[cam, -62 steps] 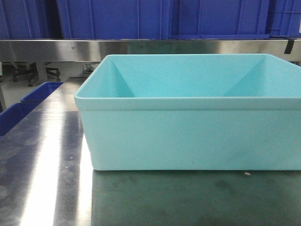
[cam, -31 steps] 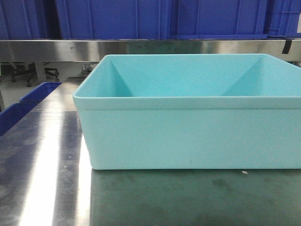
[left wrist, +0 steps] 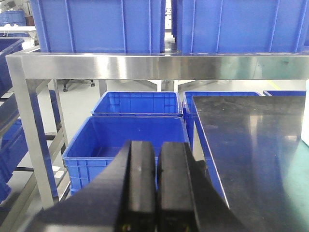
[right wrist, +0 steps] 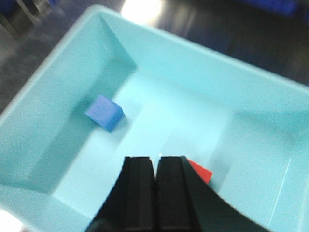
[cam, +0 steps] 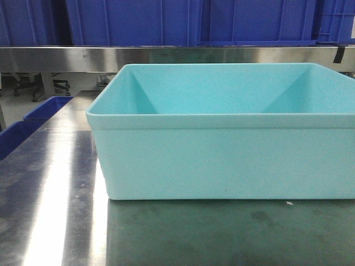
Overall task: Pick red cube and place on left shelf
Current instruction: 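Move the right gripper over the teal tub toward the red cube, then lower the open right gripper around the red cube and close it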
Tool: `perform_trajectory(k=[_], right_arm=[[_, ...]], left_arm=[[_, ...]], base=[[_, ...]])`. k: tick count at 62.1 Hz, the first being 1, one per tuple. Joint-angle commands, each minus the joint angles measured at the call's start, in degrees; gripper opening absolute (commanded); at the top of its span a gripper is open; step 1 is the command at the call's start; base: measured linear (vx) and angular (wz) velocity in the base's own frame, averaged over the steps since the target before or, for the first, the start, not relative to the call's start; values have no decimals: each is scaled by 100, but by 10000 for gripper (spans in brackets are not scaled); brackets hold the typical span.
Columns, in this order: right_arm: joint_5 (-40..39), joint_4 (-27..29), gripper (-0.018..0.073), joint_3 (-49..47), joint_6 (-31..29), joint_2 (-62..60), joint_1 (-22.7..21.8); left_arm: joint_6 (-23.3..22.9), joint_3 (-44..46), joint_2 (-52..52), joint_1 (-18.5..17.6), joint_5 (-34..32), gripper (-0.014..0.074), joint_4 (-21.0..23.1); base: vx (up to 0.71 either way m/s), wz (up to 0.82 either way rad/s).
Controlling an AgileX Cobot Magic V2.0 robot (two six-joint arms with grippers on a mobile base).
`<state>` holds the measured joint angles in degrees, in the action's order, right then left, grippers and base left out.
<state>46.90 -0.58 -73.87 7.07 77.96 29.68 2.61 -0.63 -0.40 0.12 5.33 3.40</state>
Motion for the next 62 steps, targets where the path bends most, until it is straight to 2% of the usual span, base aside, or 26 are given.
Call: perform_trajectory(k=[1,9,20,25,39,62], right_arm=[[43,-235,57,-425,474,415,-4],[311,-291,172,-576,844,1028,-21],[590,-347,473,-575,1274,1493,-65],[666,-441,538,-575,1387,1565,-65],[885,-1046,553,-570,1975,1567,-67],[556,-982,553,-544,2242,1611,-186]], left_arm=[[-32,-136,-74,-6,-456,90,40],[-32,-136,-74,-6,-456,90,40],[-32,-136,-74,-6,-456,90,40],[-32,-136,-74,-6,-456,90,40],[-32,-136,-74,-6,-456,90,40],[-32,-136,-74,-6,-456,90,40]], base=[[0,0],[0,0],[0,0],[0,0],[0,0],[0,0]])
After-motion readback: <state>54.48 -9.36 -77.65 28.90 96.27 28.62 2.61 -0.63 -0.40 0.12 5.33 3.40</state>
